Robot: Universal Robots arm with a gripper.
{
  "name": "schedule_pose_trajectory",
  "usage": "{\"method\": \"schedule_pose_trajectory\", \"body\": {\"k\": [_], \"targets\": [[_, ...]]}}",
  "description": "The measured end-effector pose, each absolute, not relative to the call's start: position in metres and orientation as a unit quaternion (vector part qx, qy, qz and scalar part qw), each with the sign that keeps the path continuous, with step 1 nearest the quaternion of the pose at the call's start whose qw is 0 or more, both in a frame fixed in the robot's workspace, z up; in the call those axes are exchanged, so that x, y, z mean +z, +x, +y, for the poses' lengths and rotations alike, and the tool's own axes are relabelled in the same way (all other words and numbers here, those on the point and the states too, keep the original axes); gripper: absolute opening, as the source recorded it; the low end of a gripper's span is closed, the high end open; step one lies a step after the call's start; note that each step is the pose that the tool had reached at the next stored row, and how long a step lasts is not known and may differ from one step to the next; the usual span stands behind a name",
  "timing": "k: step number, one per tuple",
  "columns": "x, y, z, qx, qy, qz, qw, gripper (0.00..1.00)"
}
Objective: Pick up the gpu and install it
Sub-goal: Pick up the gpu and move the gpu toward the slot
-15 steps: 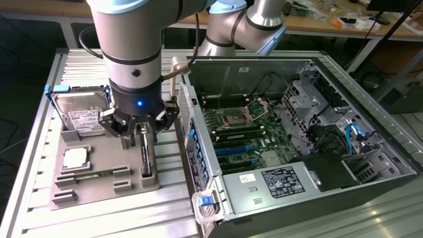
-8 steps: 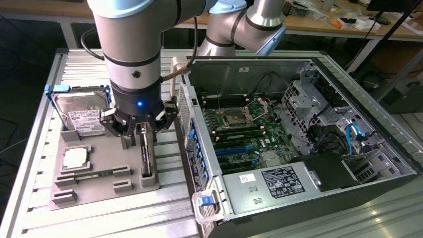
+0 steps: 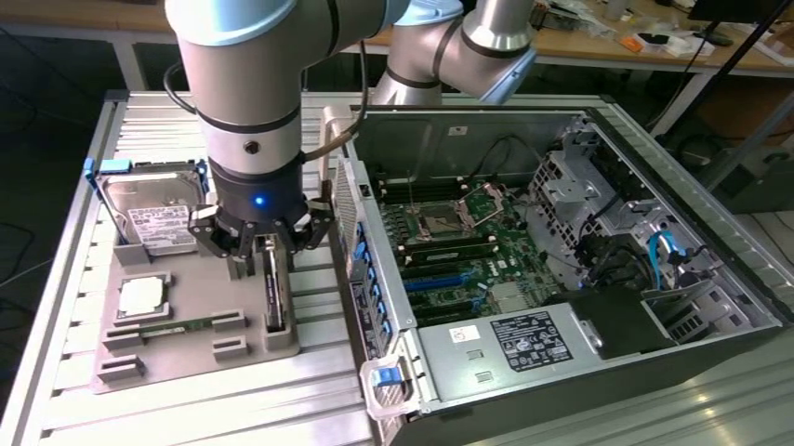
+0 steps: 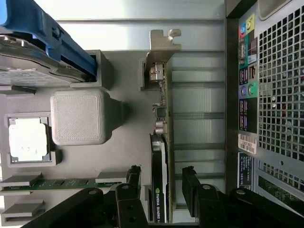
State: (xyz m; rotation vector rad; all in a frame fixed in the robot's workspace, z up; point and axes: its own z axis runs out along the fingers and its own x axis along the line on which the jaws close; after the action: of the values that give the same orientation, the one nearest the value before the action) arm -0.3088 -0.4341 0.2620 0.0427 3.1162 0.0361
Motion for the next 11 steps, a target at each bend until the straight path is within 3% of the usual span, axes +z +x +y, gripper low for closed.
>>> {"method": "schedule_pose_trajectory", "body": {"k": [11], "targets": [[0.2532, -0.3089, -0.4341, 0.011, 0.032, 0.999, 0.013, 0.48]]}}
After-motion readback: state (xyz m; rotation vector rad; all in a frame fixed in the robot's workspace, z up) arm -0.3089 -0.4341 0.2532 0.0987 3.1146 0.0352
